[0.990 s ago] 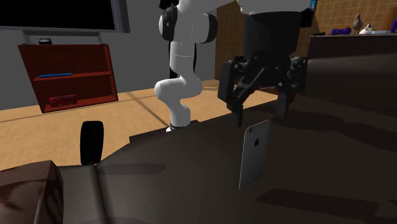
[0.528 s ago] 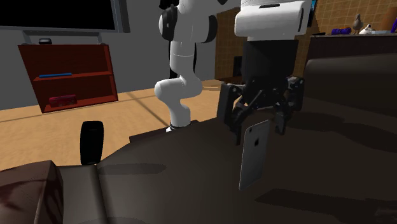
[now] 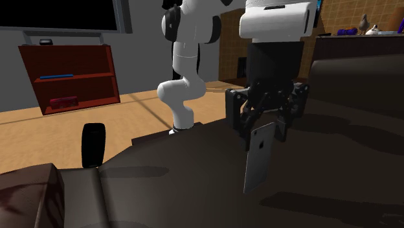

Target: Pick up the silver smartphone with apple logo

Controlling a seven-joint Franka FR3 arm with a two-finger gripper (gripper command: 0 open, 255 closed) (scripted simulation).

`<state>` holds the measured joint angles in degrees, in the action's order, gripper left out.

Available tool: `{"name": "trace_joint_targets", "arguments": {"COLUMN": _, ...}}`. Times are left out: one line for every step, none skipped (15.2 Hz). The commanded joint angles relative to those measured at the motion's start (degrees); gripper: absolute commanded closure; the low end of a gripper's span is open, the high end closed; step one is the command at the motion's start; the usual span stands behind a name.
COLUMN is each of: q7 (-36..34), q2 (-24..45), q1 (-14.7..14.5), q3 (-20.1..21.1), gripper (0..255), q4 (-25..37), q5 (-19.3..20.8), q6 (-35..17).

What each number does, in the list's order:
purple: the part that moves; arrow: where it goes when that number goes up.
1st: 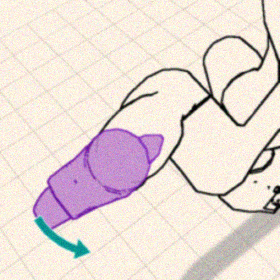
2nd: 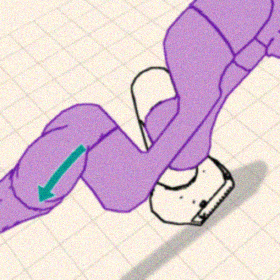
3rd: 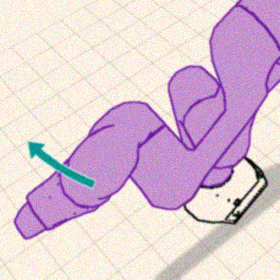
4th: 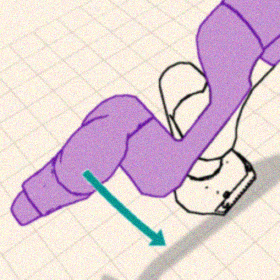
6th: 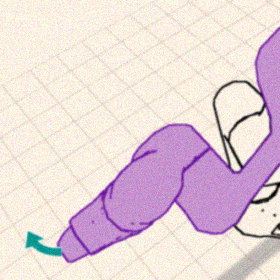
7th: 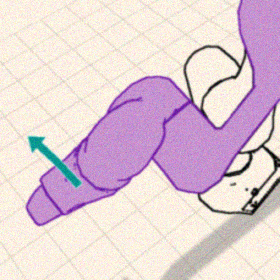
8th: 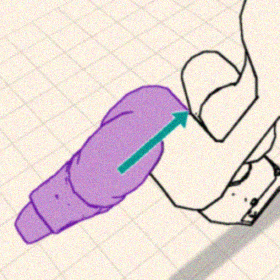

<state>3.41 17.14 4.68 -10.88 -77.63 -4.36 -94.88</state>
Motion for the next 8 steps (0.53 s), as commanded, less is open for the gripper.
{"name": "trace_joint_targets", "arguments": {"q7": 0.0, "q2": 0.1, "q1": 0.0, "q3": 0.0, "gripper": 255, "q4": 0.0, "q5": 0.0, "q6": 0.0}}
{"name": "trace_joint_targets", "arguments": {"q7": 0.0, "q2": -0.1, "q1": 0.0, "q3": 0.0, "gripper": 255, "q4": -0.2, "q5": 0.0, "q6": 0.0}}
{"name": "trace_joint_targets", "arguments": {"q7": 0.0, "q2": 0.0, "q1": 0.0, "q3": 0.0, "gripper": 255, "q4": 0.8, "q5": 0.0, "q6": 0.9}}
{"name": "trace_joint_targets", "arguments": {"q7": 0.0, "q2": 0.2, "q1": 0.1, "q3": 0.0, "gripper": 255, "q4": 1.8, "q5": 0.0, "q6": 1.7}}
{"name": "trace_joint_targets", "arguments": {"q7": 0.0, "q2": 0.4, "q1": 0.2, "q3": 0.0, "gripper": 255, "q4": 2.9, "q5": -0.1, "q6": 2.6}}
{"name": "trace_joint_targets", "arguments": {"q7": 0.0, "q2": 0.7, "q1": 0.2, "q3": 0.0, "gripper": 255, "q4": 4.0, "q5": -0.1, "q6": 3.5}}
{"name": "trace_joint_targets", "arguments": {"q7": 0.0, "q2": 0.9, "q1": 0.3, "q3": -0.1, "gripper": 255, "q4": 5.2, "q5": -0.2, "q6": 4.4}}
{"name": "trace_joint_targets", "arguments": {"q7": -0.1, "q2": 1.2, "q1": 0.4, "q3": -0.1, "gripper": 255, "q4": 6.4, "q5": -0.2, "q6": 5.3}}
